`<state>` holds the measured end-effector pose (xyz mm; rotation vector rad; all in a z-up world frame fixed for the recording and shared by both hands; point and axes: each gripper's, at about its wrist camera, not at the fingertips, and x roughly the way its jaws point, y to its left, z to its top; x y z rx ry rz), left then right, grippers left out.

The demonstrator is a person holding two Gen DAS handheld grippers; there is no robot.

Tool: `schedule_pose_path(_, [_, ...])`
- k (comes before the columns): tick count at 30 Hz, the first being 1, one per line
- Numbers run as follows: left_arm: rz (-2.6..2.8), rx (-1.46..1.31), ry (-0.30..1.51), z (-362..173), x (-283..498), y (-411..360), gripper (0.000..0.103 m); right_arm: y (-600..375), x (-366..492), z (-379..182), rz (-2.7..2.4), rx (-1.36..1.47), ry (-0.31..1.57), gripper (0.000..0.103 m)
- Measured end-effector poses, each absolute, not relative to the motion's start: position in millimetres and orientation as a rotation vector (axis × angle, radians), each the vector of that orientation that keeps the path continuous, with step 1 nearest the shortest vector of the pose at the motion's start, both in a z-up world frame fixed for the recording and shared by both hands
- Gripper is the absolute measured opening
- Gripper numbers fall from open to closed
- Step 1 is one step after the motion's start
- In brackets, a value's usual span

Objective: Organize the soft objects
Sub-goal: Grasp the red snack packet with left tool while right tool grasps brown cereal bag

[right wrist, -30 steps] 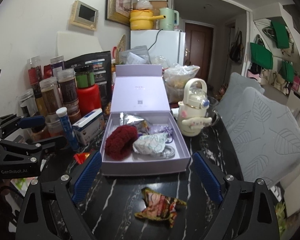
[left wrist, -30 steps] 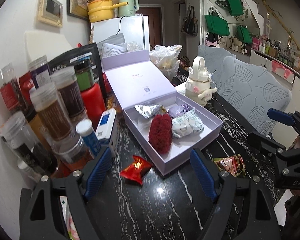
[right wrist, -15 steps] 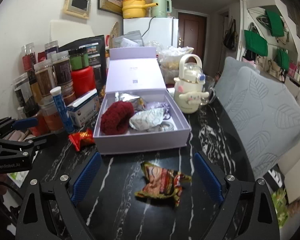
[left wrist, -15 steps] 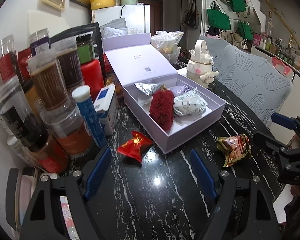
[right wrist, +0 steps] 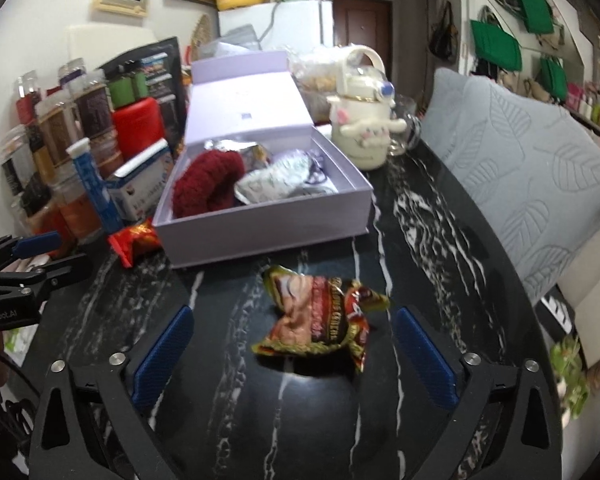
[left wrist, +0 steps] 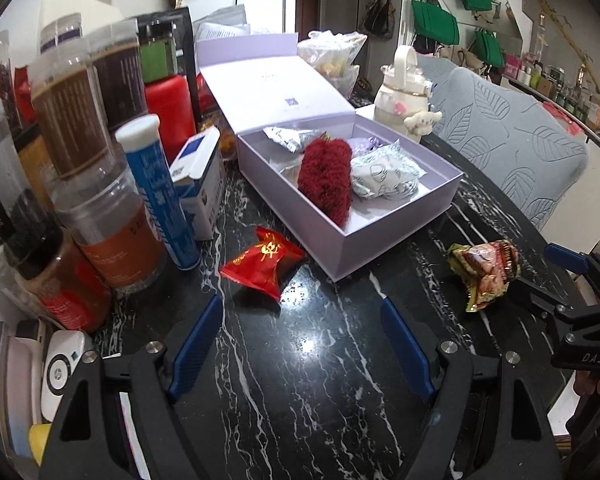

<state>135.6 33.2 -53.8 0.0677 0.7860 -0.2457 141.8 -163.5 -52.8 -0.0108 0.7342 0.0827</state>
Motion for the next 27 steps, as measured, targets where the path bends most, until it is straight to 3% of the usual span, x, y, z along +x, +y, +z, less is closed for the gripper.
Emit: schedule_pose_path(27, [-0.214,0.096,0.944,-113.8,228.6,25.4,0.081,-180.9,212.0,-102.9,-0.005,0.012,0.93,0.103])
